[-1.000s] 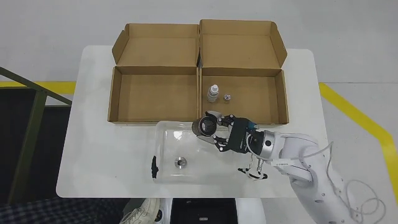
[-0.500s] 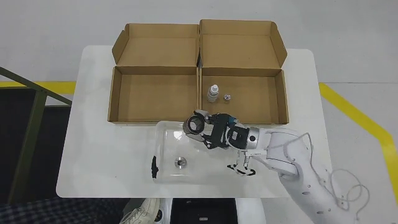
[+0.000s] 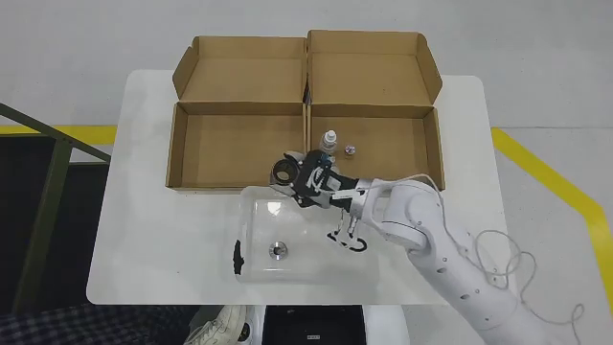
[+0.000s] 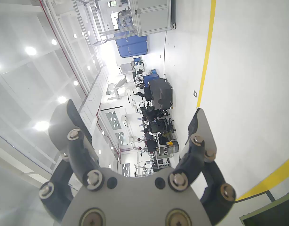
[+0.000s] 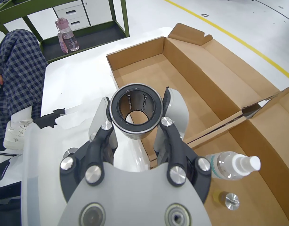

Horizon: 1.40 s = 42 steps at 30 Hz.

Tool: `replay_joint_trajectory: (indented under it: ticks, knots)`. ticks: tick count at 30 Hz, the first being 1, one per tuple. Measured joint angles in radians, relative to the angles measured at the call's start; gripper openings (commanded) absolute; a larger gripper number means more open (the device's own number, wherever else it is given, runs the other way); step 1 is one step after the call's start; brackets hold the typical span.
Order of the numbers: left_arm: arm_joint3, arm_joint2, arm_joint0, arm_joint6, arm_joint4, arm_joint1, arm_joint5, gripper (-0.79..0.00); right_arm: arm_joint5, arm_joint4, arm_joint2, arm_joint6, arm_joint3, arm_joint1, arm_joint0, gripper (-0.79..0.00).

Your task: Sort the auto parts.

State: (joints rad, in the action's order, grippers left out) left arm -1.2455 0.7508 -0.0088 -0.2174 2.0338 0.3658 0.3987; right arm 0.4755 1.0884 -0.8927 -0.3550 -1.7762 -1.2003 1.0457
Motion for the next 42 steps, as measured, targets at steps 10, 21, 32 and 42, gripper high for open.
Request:
replay_joint_trajectory:
  ticks: [10,21,32,42]
  knots:
    - [0.0,0.0,0.0,0.0,0.0,0.0,0.0,0.0,-0.116,0.02,0.058,-0.045,0.075,-0.035,-0.086,-0.785]
    - [0.0,0.0,0.0,0.0,0.0,0.0,0.0,0.0,-0.181,0.051,0.123,-0.107,0.152,-0.071,-0.156,-0.785]
    - [0.0,0.0,0.0,0.0,0.0,0.0,0.0,0.0,-0.213,0.03,0.161,-0.192,0.235,-0.105,-0.21,-0.785]
    - [0.0,0.0,0.0,0.0,0.0,0.0,0.0,0.0,-0.214,0.015,0.18,-0.243,0.281,-0.129,-0.239,-0.529]
